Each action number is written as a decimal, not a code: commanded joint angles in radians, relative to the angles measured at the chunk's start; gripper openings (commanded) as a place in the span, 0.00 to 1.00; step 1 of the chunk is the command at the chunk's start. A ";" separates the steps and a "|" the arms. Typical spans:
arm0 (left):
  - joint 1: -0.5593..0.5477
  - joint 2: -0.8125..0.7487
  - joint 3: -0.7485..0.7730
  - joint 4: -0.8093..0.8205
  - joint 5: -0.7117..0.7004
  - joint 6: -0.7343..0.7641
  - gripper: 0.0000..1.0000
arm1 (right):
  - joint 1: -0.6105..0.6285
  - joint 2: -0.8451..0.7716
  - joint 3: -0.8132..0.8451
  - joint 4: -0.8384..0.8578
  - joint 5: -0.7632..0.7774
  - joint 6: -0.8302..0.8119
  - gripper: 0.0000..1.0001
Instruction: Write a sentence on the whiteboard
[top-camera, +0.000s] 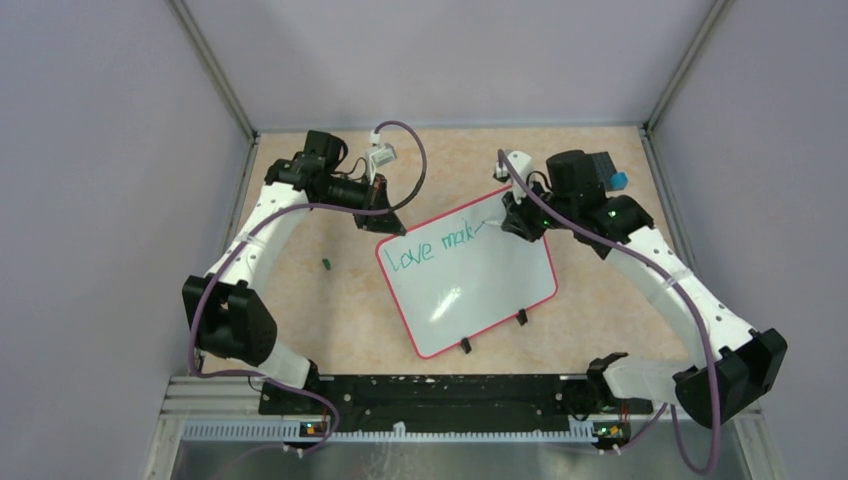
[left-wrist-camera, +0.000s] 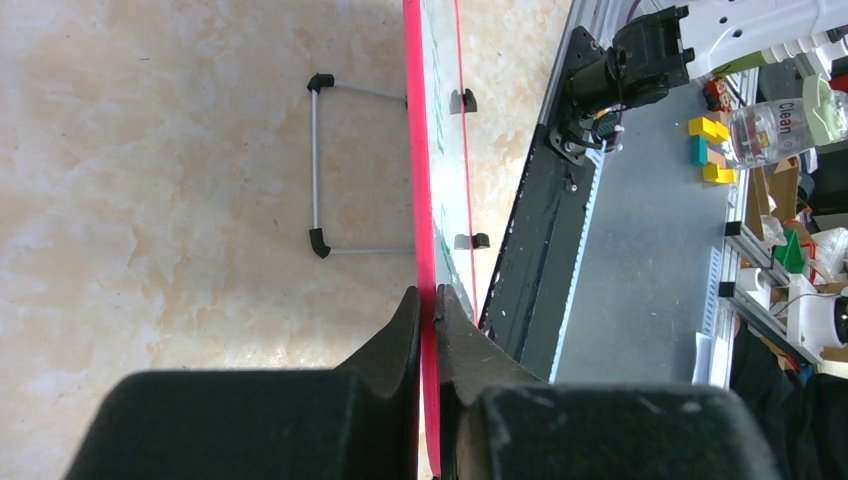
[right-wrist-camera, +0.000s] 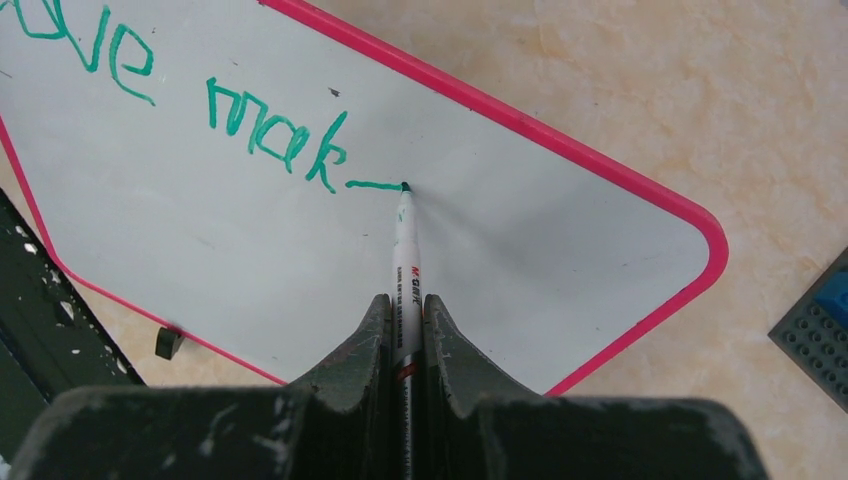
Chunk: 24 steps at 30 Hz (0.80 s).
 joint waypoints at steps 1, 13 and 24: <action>-0.021 -0.005 -0.002 -0.026 0.009 0.019 0.00 | -0.012 0.023 0.057 0.033 0.016 -0.016 0.00; -0.021 -0.001 -0.001 -0.028 0.009 0.022 0.00 | 0.002 0.052 0.077 0.032 -0.038 -0.003 0.00; -0.021 -0.002 0.000 -0.030 0.007 0.024 0.00 | 0.029 0.033 0.031 0.025 -0.044 -0.008 0.00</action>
